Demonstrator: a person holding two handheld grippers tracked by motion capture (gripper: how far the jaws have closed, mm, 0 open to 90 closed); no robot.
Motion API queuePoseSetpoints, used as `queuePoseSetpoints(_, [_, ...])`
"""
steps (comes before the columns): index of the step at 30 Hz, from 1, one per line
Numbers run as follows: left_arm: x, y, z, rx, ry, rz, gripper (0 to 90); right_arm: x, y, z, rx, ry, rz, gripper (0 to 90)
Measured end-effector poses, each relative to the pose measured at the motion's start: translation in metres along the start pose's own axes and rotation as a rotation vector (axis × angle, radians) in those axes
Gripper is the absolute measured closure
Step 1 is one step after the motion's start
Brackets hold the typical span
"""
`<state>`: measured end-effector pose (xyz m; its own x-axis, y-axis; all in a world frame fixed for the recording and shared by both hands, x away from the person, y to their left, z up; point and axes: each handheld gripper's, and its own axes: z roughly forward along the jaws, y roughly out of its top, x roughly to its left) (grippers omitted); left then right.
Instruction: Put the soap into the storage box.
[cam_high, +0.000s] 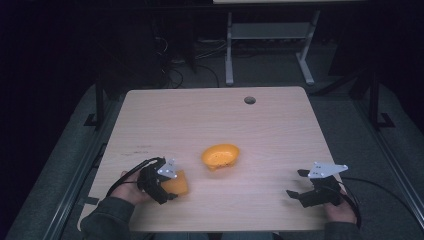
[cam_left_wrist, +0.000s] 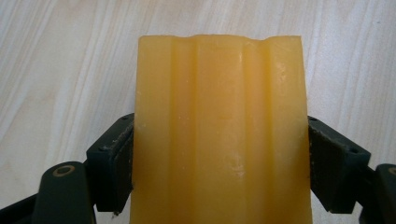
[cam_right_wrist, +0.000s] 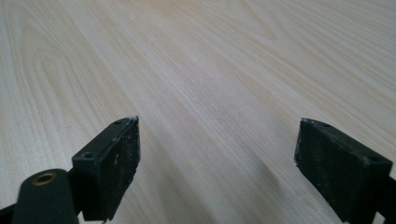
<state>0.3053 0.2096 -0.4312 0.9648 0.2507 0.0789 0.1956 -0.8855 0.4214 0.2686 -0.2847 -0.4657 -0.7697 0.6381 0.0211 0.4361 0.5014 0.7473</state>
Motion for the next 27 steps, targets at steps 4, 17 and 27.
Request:
queuePoseSetpoints(4, [0.002, 0.004, -0.003, 0.010, -0.005, 0.013, 20.8, -0.001, 0.000, 0.000, -0.001, 0.003, -0.007, 13.7])
queuePoseSetpoints(17, [0.014, 0.016, -0.019, 0.015, 0.005, 0.032, 20.8, 0.000, 0.001, -0.001, -0.014, 0.007, -0.009, 13.7])
queuePoseSetpoints(27, [0.021, 0.027, -0.027, -0.010, 0.012, 0.031, 20.8, 0.001, 0.001, -0.002, -0.020, 0.007, -0.008, 13.7])
